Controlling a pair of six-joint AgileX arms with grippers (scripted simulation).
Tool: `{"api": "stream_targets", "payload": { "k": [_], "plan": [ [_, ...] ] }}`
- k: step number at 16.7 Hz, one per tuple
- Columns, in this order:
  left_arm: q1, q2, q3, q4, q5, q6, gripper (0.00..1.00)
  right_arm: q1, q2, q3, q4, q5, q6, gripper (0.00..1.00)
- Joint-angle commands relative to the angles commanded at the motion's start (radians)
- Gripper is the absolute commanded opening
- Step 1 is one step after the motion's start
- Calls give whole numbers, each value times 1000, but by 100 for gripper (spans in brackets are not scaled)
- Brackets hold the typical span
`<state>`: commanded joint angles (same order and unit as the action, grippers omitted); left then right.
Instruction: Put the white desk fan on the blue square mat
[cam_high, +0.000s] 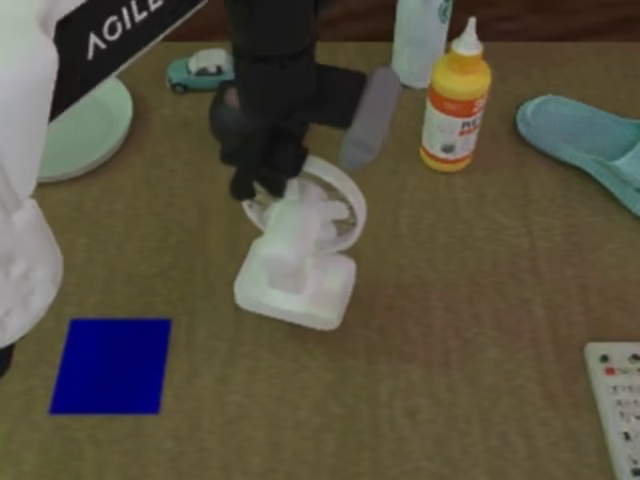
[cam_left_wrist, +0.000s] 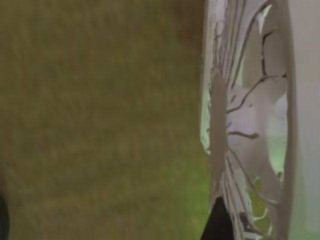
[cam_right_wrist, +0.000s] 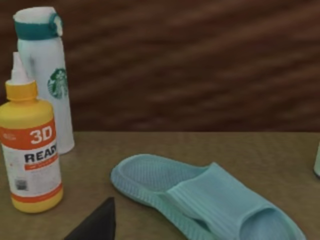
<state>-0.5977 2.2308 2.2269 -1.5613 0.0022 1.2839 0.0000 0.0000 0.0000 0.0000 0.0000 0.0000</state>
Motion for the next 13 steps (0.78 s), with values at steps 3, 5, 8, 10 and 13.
{"api": "stream_targets", "payload": {
  "k": [3,5,8,10,13],
  "plan": [
    [3,3,25,-25,1,-2,0,0,0,0,0,0,0,100],
    [-3,-1,23,-21,0,0,0,0,0,0,0,0,0,100],
    [-3,-2,15,-32,-6,-29,0,0,0,0,0,0,0,100],
    [0,-7,-5,-52,-18,-98,0,0,0,0,0,0,0,100],
    [12,-30,-57,-88,-42,-286,0,0,0,0,0,0,0,100]
  ]
}}
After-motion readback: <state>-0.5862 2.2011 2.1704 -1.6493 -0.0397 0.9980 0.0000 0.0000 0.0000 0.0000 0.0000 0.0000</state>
